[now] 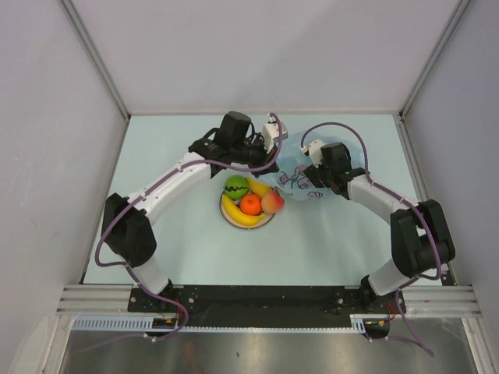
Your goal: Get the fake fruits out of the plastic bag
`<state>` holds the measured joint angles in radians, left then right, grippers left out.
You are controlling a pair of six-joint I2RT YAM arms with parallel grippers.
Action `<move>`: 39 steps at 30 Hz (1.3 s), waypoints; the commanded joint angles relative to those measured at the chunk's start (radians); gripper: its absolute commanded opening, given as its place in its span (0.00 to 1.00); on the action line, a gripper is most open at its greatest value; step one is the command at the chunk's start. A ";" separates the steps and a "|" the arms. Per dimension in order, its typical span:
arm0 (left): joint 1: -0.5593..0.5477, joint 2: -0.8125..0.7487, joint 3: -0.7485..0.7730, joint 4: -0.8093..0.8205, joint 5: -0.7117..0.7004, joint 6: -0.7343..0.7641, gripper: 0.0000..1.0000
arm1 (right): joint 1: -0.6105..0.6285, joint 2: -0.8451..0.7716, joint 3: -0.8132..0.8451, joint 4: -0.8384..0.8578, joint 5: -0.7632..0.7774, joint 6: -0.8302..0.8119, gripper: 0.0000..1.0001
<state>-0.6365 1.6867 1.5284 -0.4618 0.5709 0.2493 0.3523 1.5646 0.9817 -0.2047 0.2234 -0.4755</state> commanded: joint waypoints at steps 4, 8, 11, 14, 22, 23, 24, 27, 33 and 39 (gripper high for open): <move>-0.037 -0.002 0.006 0.023 -0.051 0.015 0.00 | -0.001 -0.068 0.012 0.070 -0.200 -0.116 0.76; -0.038 -0.008 0.032 0.015 -0.084 0.010 0.00 | 0.011 0.007 0.014 0.131 -0.280 -0.344 0.76; -0.037 -0.034 0.021 0.044 -0.101 0.001 0.00 | 0.014 0.057 0.014 0.183 -0.256 -0.471 0.78; -0.037 -0.036 0.019 0.060 -0.100 0.007 0.00 | 0.010 0.094 0.014 0.273 -0.256 -0.595 0.84; -0.037 -0.007 0.053 0.049 -0.046 -0.024 0.00 | 0.016 0.198 0.107 0.219 -0.265 -0.885 0.93; -0.038 -0.004 0.053 0.051 -0.042 -0.025 0.00 | 0.016 0.219 0.123 0.179 -0.245 -0.894 0.94; -0.037 -0.004 0.055 0.049 -0.040 -0.027 0.00 | 0.017 0.239 0.142 0.173 -0.234 -0.902 0.95; -0.037 -0.007 0.053 0.042 -0.026 -0.021 0.00 | 0.008 0.316 0.208 0.165 -0.170 -0.927 0.98; -0.035 -0.013 0.049 0.034 -0.020 -0.005 0.00 | -0.012 0.494 0.371 0.113 0.037 -0.913 0.99; -0.035 -0.002 0.050 0.051 -0.025 -0.024 0.00 | -0.013 0.560 0.465 0.041 0.108 -0.844 0.90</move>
<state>-0.6720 1.6886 1.5356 -0.4431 0.5247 0.2363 0.3428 2.0945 1.3914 -0.0795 0.2451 -1.3598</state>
